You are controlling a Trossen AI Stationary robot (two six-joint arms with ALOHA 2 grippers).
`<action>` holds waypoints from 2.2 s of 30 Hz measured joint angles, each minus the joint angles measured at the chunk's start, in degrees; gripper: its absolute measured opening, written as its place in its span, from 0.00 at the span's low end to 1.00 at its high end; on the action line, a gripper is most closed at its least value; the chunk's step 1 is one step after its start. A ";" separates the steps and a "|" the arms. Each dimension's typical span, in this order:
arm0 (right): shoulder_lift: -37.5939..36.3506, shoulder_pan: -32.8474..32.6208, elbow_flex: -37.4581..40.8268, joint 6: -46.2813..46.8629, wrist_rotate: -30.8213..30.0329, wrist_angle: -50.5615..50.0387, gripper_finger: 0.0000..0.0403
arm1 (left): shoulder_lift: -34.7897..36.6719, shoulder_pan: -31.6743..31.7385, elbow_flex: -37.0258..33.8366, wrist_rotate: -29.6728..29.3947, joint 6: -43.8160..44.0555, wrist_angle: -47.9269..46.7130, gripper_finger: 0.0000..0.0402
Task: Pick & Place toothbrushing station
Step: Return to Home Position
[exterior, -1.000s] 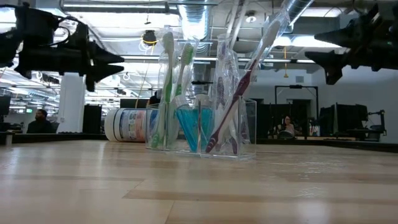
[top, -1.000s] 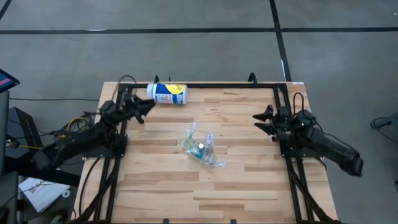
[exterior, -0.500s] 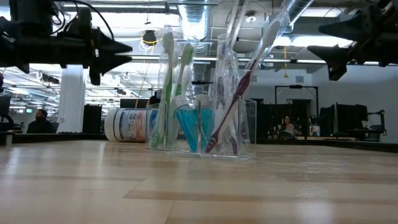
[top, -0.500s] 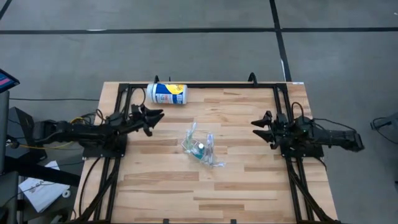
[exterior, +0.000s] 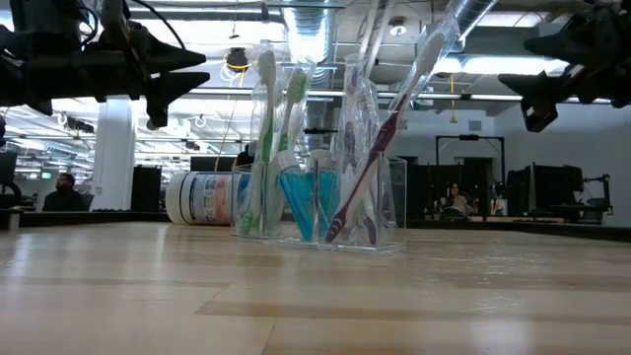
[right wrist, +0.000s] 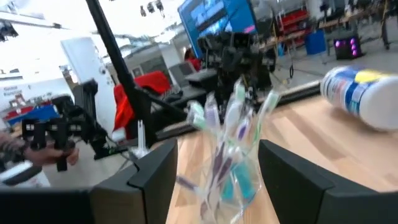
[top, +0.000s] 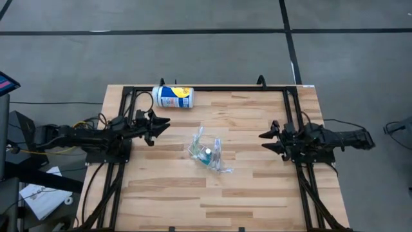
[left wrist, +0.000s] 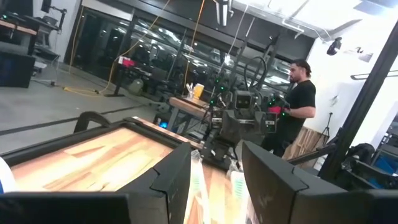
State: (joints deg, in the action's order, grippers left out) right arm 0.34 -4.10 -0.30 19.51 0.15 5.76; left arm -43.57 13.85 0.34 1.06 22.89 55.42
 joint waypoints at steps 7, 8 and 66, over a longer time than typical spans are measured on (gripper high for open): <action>0.00 -1.55 0.02 2.34 0.01 -3.44 0.53 | 0.00 0.02 0.00 0.02 -0.02 -0.02 0.35; 0.00 -1.62 0.02 2.92 0.01 -3.95 0.53 | 0.00 0.02 0.00 0.04 -0.01 -0.02 0.35; -0.02 1.38 0.02 22.06 -15.20 -1.00 0.53 | 32.02 -0.31 0.00 0.02 0.03 0.55 0.34</action>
State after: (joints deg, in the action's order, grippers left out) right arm 0.32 -2.72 -0.27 41.57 -15.05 4.75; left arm -11.55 13.54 0.34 1.08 22.92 55.96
